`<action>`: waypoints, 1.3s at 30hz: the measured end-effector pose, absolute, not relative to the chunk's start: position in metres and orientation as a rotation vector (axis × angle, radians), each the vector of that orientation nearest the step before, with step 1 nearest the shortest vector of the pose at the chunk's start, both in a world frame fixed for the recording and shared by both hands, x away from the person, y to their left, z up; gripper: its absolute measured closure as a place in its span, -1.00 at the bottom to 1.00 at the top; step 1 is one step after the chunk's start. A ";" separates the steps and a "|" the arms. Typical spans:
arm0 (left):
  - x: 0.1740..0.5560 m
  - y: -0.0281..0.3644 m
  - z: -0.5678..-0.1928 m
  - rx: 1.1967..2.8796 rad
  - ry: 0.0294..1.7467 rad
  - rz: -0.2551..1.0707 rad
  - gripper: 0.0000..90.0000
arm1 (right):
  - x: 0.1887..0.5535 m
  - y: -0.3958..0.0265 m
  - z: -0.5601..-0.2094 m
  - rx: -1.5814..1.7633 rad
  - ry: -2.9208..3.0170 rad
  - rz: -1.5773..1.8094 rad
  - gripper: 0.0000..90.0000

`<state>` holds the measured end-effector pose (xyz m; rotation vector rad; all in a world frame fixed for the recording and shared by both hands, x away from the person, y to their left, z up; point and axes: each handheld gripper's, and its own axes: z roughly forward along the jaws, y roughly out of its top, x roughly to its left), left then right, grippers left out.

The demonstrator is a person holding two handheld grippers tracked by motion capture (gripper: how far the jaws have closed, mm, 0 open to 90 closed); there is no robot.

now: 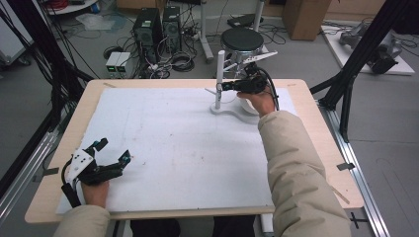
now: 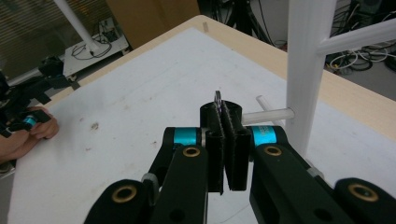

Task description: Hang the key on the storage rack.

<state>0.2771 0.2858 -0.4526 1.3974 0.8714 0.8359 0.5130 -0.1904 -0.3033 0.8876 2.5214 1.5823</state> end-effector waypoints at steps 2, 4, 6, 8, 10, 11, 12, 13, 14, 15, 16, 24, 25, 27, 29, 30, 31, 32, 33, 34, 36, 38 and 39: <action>0.277 0.286 -0.453 1.402 0.871 0.836 -0.83 | 0.514 -0.190 -0.304 0.890 2.519 1.570 0.97; 0.277 0.285 -0.453 1.397 0.874 0.835 -0.83 | 0.515 -0.189 -0.306 0.903 2.516 1.552 0.97; 0.277 0.286 -0.452 1.406 0.871 0.837 -0.83 | 0.516 -0.189 -0.308 0.917 2.509 1.547 0.97; 0.277 0.286 -0.452 1.405 0.872 0.835 -0.83 | 0.518 -0.190 -0.309 0.921 2.505 1.546 0.97; 0.277 0.286 -0.452 1.402 0.873 0.836 -0.83 | 0.519 -0.189 -0.310 0.921 2.499 1.536 0.97; 0.277 0.286 -0.452 1.401 0.874 0.834 -0.83 | 0.519 -0.190 -0.310 0.928 2.498 1.535 0.97; 0.277 0.286 -0.452 1.400 0.874 0.834 -0.83 | 0.521 -0.190 -0.312 0.933 2.488 1.527 0.97; 0.277 0.286 -0.452 1.402 0.874 0.836 -0.83 | 0.521 -0.190 -0.312 0.933 2.488 1.527 0.97; 0.277 0.286 -0.452 1.402 0.874 0.836 -0.83 | 0.522 -0.190 -0.313 0.939 2.484 1.528 0.97; 0.277 0.286 -0.452 1.400 0.874 0.833 -0.83 | 0.522 -0.190 -0.314 0.948 2.483 1.527 0.97; 0.277 0.286 -0.452 1.400 0.875 0.835 -0.83 | 0.523 -0.190 -0.314 0.953 2.481 1.524 0.97; 0.277 0.286 -0.452 1.400 0.875 0.833 -0.83 | 0.527 -0.186 -0.320 0.976 2.464 1.453 0.96; 0.277 0.286 -0.452 1.401 0.875 0.833 -0.83 | 0.528 -0.186 -0.321 0.984 2.460 1.448 0.96; 0.277 0.286 -0.452 1.401 0.875 0.833 -0.83 | 0.529 -0.185 -0.322 0.985 2.455 1.443 0.94; 0.277 0.286 -0.452 1.404 0.874 0.830 -0.83 | 0.529 -0.185 -0.323 0.990 2.447 1.431 0.93; 0.277 0.286 -0.452 1.401 0.876 0.832 -0.83 | 0.529 -0.185 -0.323 0.992 2.439 1.439 0.93; 0.277 0.286 -0.452 1.401 0.875 0.832 -0.83 | 0.529 -0.186 -0.322 0.997 2.428 1.446 0.91; 0.277 0.287 -0.452 1.407 0.874 0.830 -0.83 | 0.529 -0.186 -0.322 0.995 2.418 1.457 0.91; 0.277 0.286 -0.452 1.402 0.875 0.831 -0.83 | 0.529 -0.187 -0.321 0.995 2.415 1.465 0.90; 0.277 0.287 -0.452 1.405 0.876 0.830 -0.83 | 0.528 -0.186 -0.321 0.995 2.414 1.458 0.90; 0.277 0.287 -0.452 1.405 0.876 0.829 -0.83 | 0.528 -0.187 -0.320 0.984 2.415 1.448 0.90; 0.277 0.287 -0.452 1.404 0.875 0.829 -0.83 | 0.527 -0.189 -0.319 0.994 2.412 1.446 0.89; 0.277 0.287 -0.452 1.404 0.875 0.829 -0.83 | 0.526 -0.190 -0.317 0.993 2.407 1.455 0.88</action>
